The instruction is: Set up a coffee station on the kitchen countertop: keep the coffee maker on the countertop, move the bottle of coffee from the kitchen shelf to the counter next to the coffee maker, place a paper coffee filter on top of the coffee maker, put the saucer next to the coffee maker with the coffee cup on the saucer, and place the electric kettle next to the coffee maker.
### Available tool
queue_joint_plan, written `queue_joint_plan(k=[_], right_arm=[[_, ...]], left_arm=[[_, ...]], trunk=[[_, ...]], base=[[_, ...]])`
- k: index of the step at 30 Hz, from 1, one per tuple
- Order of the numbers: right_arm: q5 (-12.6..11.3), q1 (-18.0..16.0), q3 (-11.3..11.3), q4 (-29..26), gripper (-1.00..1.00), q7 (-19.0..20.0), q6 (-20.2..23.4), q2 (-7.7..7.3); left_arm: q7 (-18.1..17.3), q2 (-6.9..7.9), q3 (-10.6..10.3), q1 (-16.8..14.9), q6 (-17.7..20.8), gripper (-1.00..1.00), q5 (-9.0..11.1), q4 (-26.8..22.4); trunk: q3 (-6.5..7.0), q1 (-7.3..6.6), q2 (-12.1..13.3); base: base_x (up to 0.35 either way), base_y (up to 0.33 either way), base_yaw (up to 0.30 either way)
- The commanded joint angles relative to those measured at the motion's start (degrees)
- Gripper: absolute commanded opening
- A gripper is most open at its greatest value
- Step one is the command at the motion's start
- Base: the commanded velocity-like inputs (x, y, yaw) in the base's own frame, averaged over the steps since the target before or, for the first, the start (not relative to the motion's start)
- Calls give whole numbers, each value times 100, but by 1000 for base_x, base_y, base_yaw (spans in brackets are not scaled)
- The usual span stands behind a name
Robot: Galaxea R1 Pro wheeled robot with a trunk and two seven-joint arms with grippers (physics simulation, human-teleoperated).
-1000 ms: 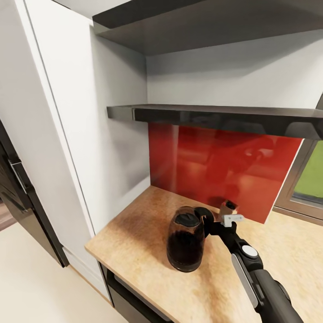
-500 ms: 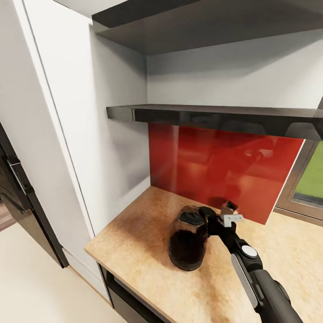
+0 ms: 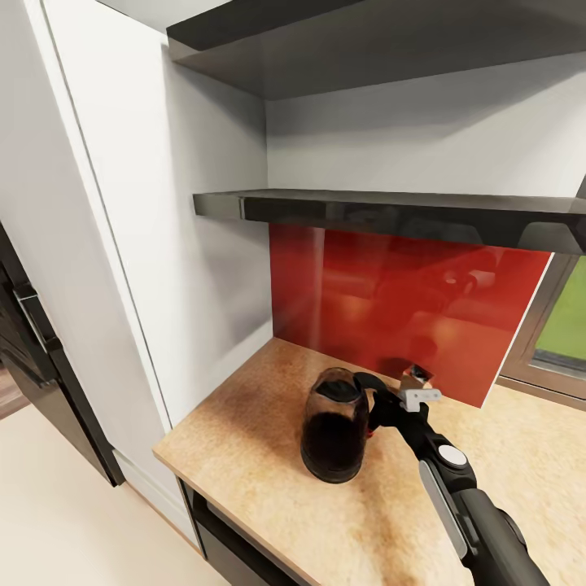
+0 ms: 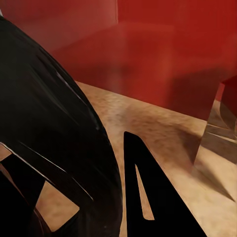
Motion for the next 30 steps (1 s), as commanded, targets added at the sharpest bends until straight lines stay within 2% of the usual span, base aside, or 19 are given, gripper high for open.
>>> queue_joint_plan(k=[1,17,25,27,28,30], right_arm=[[-68,-4,9,-6,-100,-2,30,-4],[-81,-4,-6,-165,-100,0,61,4],[-87,-6,-3,-871,-100,-24,124,5],[-92,-21,-2,-1088,-100,-27,344,11],[-93,-130,-2,-1173,-100,-29,626,12],[-94,-337,-2,-1206,-100,-33,886,13]], left_arm=[[-27,0,31,-5,-20,100,9,5],[-27,7,31,-5,-49,100,9,4],[-27,14,37,-5,-53,100,10,6],[-27,13,39,-5,-57,100,10,6],[-27,9,39,-5,-60,100,14,5],[-27,8,41,-5,-61,100,16,4]], trunk=[[-14,4,-13],[-14,4,-13],[-14,4,-13],[-14,4,-13],[-14,4,-13],[-14,4,-13]], base=[[0,0,0],[0,0,0],[0,0,0],[0,0,0],[0,0,0],[0,0,0]])
